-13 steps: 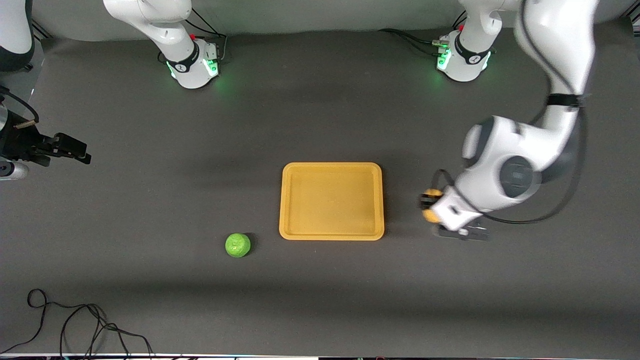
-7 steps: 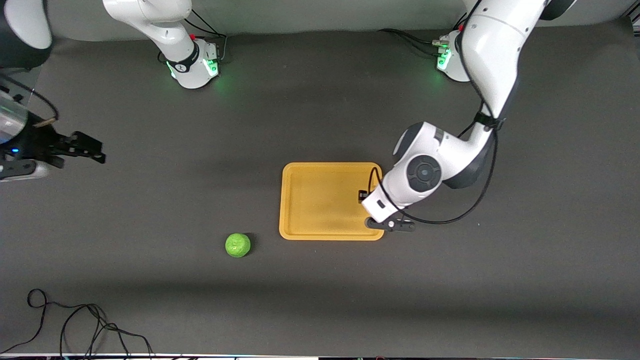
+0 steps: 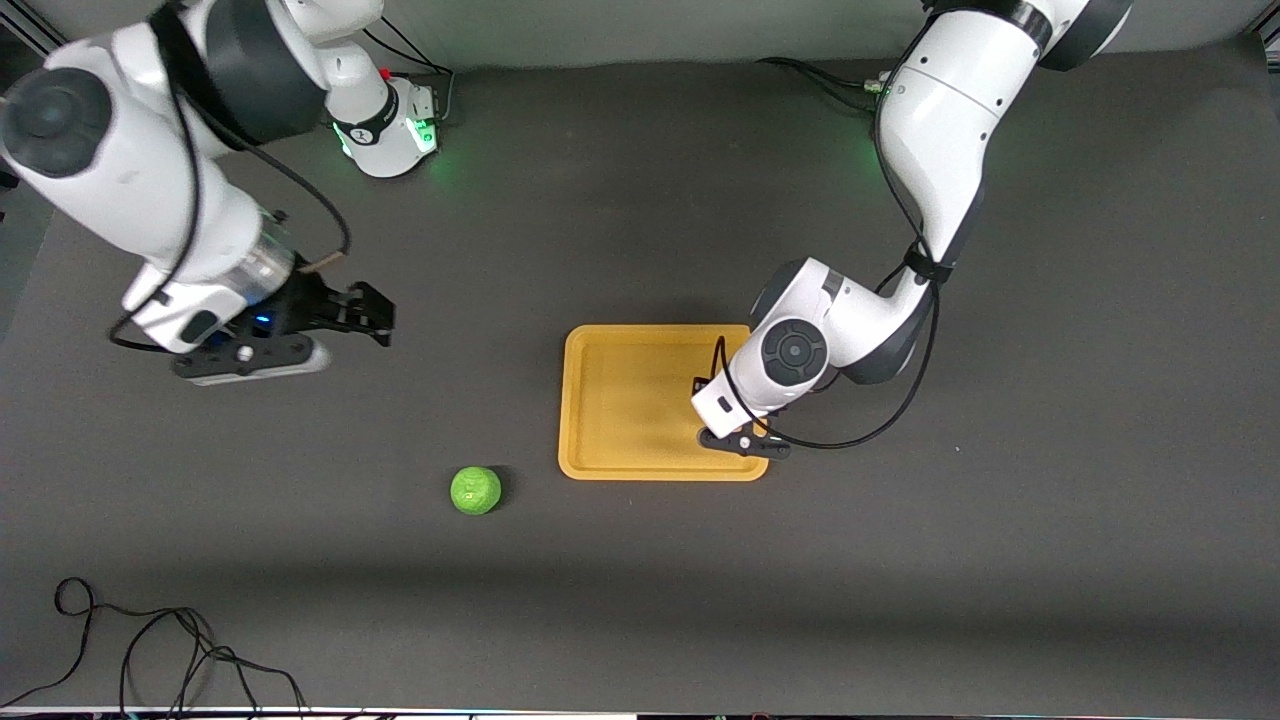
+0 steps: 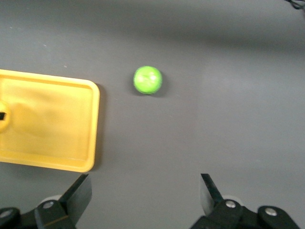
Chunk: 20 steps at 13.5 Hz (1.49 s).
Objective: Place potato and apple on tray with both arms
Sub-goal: 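Release the potato onto the tray while the right gripper reaches the apple, then close the right gripper on the green apple while the left gripper withdraws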
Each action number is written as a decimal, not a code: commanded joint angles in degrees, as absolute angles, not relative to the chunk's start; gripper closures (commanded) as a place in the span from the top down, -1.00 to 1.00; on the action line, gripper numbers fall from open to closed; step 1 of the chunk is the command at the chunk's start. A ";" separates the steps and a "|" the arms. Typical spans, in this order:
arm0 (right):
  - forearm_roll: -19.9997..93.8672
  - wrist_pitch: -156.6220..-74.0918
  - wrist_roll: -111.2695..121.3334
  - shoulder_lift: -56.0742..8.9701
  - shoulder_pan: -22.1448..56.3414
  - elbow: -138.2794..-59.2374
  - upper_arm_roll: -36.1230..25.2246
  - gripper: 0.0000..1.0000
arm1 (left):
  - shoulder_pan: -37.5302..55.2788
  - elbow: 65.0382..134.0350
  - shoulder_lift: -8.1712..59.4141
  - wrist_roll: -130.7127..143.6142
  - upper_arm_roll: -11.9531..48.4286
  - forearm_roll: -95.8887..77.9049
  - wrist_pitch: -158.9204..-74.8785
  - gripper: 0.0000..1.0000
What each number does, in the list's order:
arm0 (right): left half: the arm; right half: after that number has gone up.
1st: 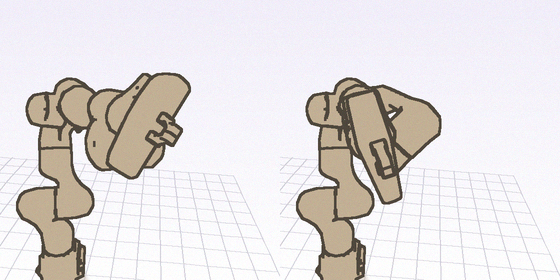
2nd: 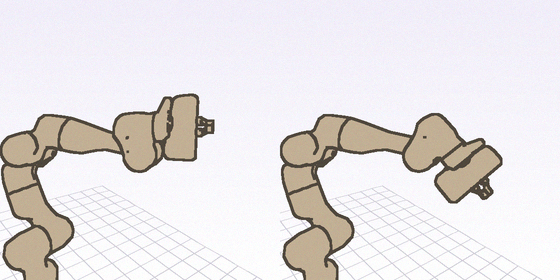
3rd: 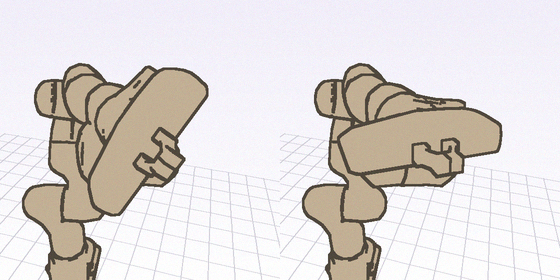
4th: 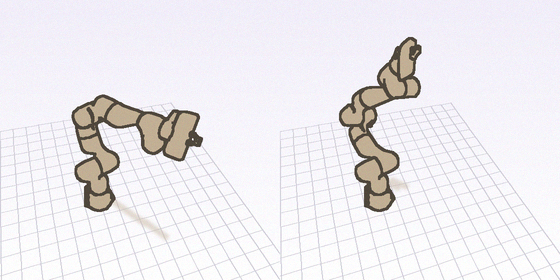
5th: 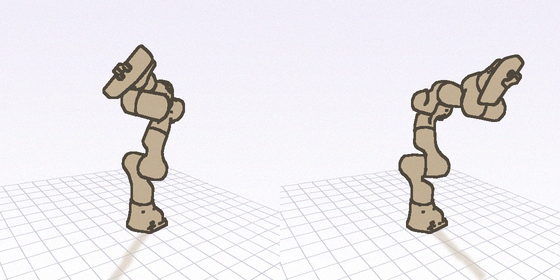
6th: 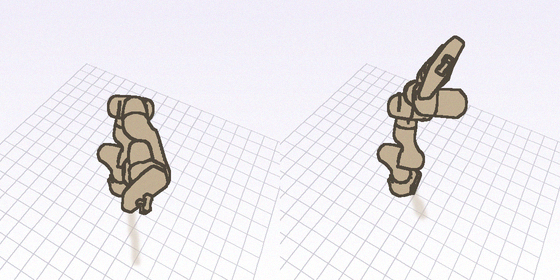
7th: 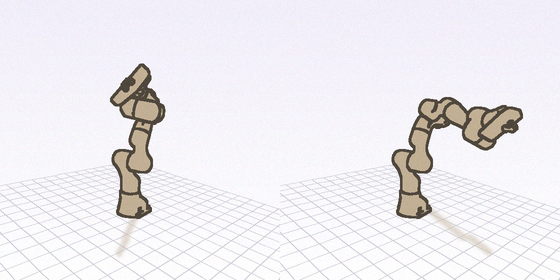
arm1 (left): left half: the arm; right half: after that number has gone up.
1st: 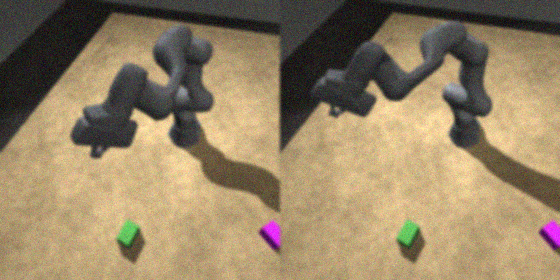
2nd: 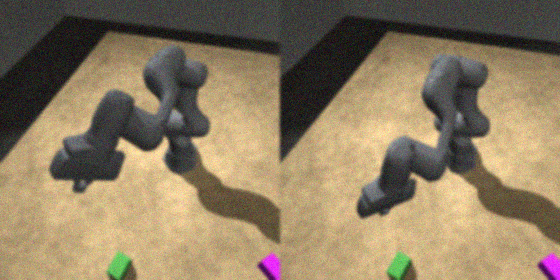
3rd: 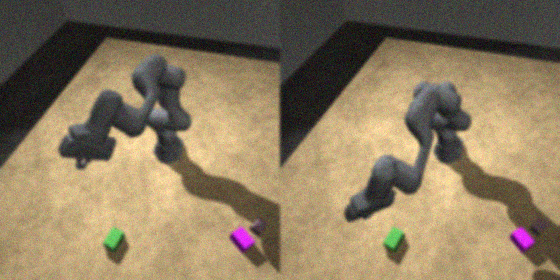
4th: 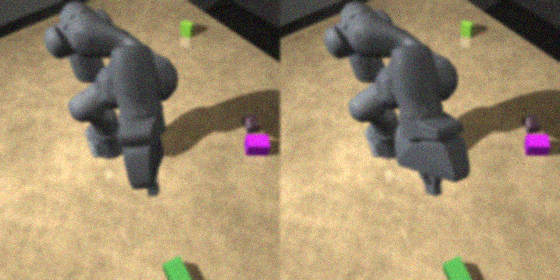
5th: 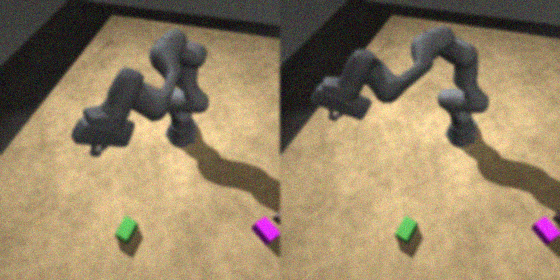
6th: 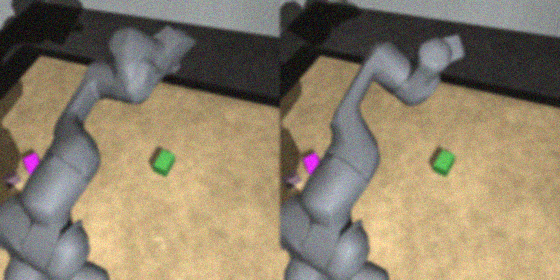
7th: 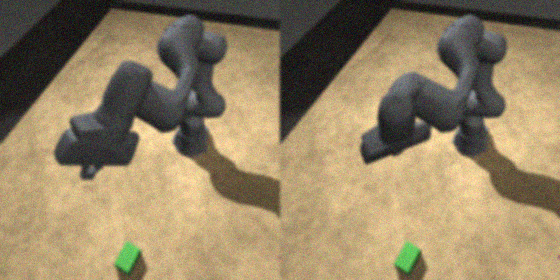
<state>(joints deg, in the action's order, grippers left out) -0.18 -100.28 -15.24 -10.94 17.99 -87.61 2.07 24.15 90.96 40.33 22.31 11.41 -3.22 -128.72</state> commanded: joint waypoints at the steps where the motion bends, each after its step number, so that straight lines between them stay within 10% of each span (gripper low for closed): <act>1: -0.35 -100.45 -16.96 -17.30 18.46 -81.74 1.58 1.00 | 25.14 91.32 40.61 23.20 10.55 -2.55 -129.73 -0.09; 3: -0.44 -104.05 -16.96 -20.55 18.37 -82.26 1.15 1.00 | 25.05 91.41 40.52 23.47 10.46 -2.55 -129.20 0.99; 12: -0.26 -129.44 -17.31 -38.92 17.93 -85.34 0.79 1.00 | 23.03 89.47 15.76 21.30 -0.94 1.93 -103.55 0.99; 20: -0.18 -137.64 -17.58 -45.96 17.58 -86.57 0.26 0.93 | 10.37 89.30 13.18 -4.47 -4.75 2.99 -100.46 0.99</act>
<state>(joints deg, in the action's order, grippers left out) -0.18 -137.14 -16.09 -45.87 17.61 -86.20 0.34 10.53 88.67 13.23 -2.25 -5.13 1.75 -99.73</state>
